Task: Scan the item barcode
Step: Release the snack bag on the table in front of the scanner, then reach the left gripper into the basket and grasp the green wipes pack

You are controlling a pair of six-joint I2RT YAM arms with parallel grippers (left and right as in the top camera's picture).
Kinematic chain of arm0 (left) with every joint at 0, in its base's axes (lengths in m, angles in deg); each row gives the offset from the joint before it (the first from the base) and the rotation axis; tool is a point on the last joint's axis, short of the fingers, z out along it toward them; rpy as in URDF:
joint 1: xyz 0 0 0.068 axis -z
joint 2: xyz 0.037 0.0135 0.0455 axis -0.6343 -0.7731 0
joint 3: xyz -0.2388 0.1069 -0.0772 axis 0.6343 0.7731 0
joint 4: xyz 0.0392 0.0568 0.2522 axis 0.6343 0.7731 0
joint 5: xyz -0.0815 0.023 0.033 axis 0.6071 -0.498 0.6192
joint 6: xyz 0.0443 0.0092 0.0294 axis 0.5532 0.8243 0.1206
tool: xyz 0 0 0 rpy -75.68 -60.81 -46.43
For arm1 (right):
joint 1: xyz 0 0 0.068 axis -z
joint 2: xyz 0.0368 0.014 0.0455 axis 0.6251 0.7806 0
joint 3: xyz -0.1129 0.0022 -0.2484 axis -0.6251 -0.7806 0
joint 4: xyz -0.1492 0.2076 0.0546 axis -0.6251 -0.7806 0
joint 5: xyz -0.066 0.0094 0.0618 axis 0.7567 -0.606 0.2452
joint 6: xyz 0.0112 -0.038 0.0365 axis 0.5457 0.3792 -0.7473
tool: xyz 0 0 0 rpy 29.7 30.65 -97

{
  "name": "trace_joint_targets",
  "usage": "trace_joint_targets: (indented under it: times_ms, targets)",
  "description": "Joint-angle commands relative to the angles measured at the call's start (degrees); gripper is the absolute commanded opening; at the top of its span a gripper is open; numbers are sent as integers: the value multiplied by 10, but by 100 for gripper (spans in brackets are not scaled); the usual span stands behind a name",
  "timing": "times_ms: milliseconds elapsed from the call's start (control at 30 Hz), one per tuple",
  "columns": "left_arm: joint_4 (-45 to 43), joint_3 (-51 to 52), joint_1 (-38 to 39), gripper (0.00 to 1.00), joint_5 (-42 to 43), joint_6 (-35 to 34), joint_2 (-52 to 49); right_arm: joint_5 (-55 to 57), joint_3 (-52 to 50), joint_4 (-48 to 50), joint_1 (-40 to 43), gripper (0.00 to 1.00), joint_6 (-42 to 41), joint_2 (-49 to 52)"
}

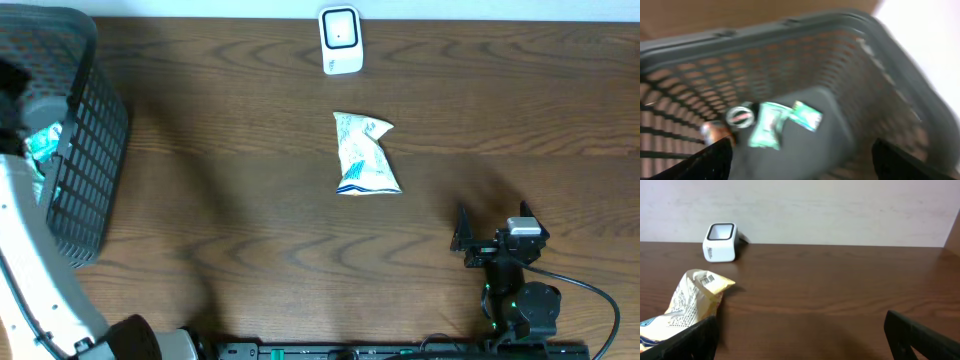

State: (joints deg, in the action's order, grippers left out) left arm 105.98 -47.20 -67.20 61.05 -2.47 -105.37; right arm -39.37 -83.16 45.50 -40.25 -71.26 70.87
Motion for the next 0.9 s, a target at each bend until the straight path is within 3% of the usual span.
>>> trace_joint_targets:
  times_ms: [0,167,300,867]
  targets:
    - [1,10,-37,88,-14,3,-23,3,-1,-2,-2,99,4,-3]
    - [9,24,-68,87,-14,4,-69,3,-1,-2,-2,99,4,-3]
    - [12,26,-72,80,-14,43,-119,3,-1,-2,-2,99,4,-3]
    - [-24,26,-72,80,-14,102,-339,3,-1,-2,-2,99,4,-3]
